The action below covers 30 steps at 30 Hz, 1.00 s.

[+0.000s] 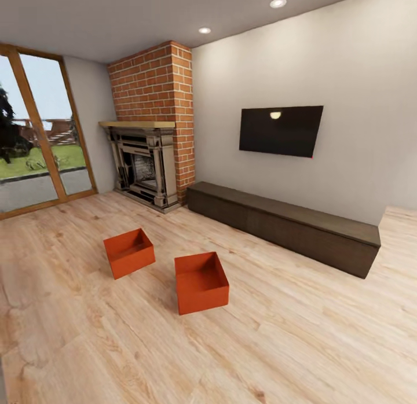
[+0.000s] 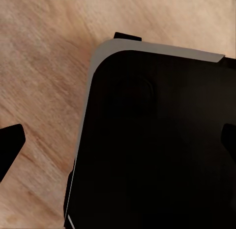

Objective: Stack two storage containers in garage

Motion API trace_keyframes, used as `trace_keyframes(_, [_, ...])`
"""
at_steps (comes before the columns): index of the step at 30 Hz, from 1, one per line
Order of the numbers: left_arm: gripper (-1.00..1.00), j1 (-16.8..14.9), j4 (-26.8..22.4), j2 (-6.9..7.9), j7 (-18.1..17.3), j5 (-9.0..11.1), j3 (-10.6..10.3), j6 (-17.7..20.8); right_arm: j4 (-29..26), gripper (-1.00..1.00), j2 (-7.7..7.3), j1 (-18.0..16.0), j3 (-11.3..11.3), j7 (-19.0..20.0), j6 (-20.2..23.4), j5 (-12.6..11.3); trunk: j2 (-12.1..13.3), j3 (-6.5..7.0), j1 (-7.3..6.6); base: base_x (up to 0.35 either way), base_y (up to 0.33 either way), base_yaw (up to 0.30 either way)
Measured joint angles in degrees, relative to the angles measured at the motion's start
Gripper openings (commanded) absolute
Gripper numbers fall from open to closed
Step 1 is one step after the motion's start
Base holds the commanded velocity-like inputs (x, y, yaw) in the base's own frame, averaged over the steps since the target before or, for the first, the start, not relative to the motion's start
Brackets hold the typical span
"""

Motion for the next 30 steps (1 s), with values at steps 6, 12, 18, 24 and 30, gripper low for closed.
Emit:
trace_keyframes(6, [1.0, 0.0, 0.0, 0.0, 0.0, 0.0, 0.0, 0.01, 0.0, 1.0, 0.0, 0.0, 0.0, 0.04, -0.01, -0.02, 0.0, 0.0, 0.0, 0.321, -0.023, 0.097])
trace_keyframes(12, [1.0, 0.0, -0.01, 0.0, -0.01, 0.0, 0.0, 0.02, 0.0, 1.0, 0.0, 0.0, 0.0, 0.04, -0.02, -0.03, 0.0, 0.0, 0.0, 0.321, -0.116, 0.008])
trace_keyframes(18, [1.0, 0.01, 0.0, 0.0, -0.01, 0.0, 0.0, 0.02, 0.0, 1.0, 0.0, 0.0, 0.0, 0.04, -0.02, -0.03, 0.0, 0.0, 0.0, 0.32, -0.148, 0.0])
trace_keyframes(24, [1.0, 0.01, 0.0, 0.0, -0.01, 0.0, 0.0, 0.02, 0.0, 1.0, 0.0, 0.0, 0.0, 0.03, -0.02, -0.03, 0.0, 0.0, 0.0, 0.319, -0.151, 0.0])
trace_keyframes(30, [1.0, 0.03, 0.0, 0.04, -0.01, 0.0, 0.0, 0.01, 0.0, 1.0, 0.0, 0.0, 0.0, 0.04, -0.02, -0.03, 0.0, 0.0, 0.0, 0.318, -0.152, 0.0])
